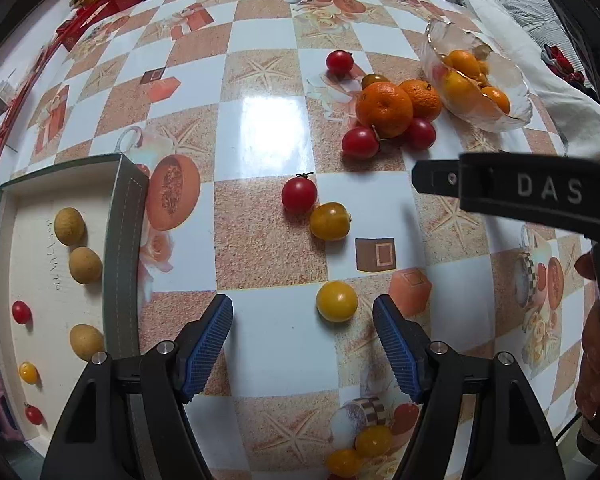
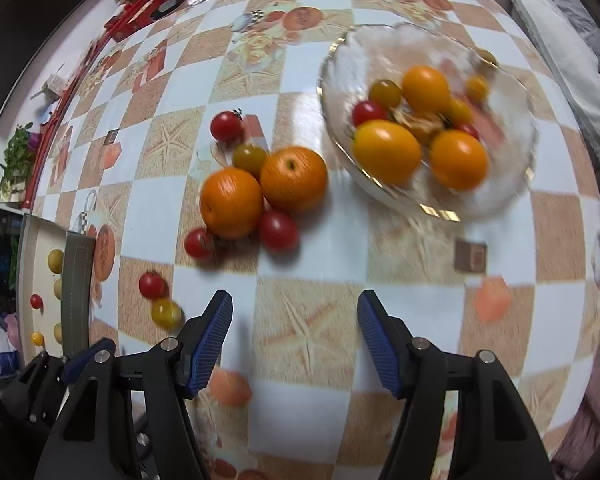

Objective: Organize fruits
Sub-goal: 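Move both open grippers back to the fruits on the table, then grasp a red cherry tomato with the right gripper while the left grasps a yellow one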

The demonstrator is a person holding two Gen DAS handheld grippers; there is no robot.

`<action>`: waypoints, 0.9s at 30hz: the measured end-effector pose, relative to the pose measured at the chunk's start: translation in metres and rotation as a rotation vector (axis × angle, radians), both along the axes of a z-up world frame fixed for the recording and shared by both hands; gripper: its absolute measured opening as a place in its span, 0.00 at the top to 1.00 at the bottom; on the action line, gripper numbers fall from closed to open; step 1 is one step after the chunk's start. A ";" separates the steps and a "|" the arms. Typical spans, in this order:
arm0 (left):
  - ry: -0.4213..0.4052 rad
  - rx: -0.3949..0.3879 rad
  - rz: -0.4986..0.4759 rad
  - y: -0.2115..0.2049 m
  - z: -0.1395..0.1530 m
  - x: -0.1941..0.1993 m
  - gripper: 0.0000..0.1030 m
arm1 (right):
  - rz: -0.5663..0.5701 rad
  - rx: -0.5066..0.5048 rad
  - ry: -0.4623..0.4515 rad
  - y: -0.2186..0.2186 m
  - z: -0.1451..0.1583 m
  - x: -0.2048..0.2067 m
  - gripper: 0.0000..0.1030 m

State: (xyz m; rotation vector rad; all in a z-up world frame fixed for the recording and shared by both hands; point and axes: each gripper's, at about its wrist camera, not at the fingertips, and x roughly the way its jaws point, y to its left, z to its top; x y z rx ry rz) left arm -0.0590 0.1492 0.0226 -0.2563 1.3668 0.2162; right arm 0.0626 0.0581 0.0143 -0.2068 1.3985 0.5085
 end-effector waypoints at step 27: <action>-0.005 -0.025 0.006 0.000 -0.004 -0.006 0.78 | 0.034 0.019 -0.023 -0.011 0.004 -0.013 0.78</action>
